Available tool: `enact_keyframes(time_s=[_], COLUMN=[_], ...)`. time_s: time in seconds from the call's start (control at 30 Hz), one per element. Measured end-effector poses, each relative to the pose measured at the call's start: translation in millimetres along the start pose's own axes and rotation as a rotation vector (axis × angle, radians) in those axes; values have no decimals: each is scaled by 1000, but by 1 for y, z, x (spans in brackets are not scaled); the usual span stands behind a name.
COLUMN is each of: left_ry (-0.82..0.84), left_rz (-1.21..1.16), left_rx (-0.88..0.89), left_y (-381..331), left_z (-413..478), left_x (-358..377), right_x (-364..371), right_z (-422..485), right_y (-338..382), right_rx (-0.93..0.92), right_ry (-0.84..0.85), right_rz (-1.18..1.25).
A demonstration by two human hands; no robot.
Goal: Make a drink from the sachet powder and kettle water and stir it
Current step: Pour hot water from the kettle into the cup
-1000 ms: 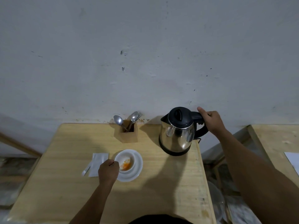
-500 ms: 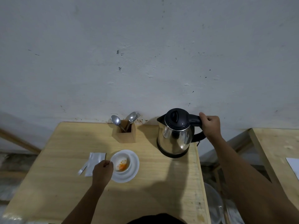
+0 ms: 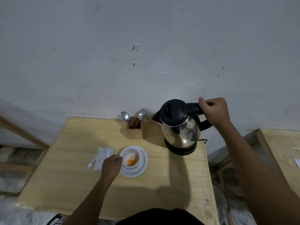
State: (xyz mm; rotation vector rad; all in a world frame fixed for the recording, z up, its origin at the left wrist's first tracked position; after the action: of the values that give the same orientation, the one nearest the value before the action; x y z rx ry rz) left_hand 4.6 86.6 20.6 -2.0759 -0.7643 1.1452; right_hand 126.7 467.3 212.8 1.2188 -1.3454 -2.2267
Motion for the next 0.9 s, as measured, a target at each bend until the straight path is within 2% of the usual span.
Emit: enact_keyframes(time_s=[0.3,0.57,0.9], left_ry=[51,76,100], left_rz=[-82,-62,-84], left_rx=[64,73,77], left_y=[3,7,13], left_z=[2,7,12], left_x=[-2,-1,1], right_x=[65,117,151], right_z=[-2,-12,-18], right_y=[75,96,117], right_rx=[3,2,-42], right_ry=[305,696,796], right_rz=[-520,-681,-845])
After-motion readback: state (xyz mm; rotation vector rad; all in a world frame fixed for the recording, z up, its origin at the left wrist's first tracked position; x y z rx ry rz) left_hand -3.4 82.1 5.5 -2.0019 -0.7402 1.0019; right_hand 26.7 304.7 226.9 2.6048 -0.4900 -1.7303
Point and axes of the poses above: each hand's wrist, its own z-axis towards the middle knuckle, its own x-axis out of the palm, y = z × x, the point moved 5 cm from there along z, towards the middle knuckle, and after that the axes turned 6 degrees about y, right-handed, at the moved point
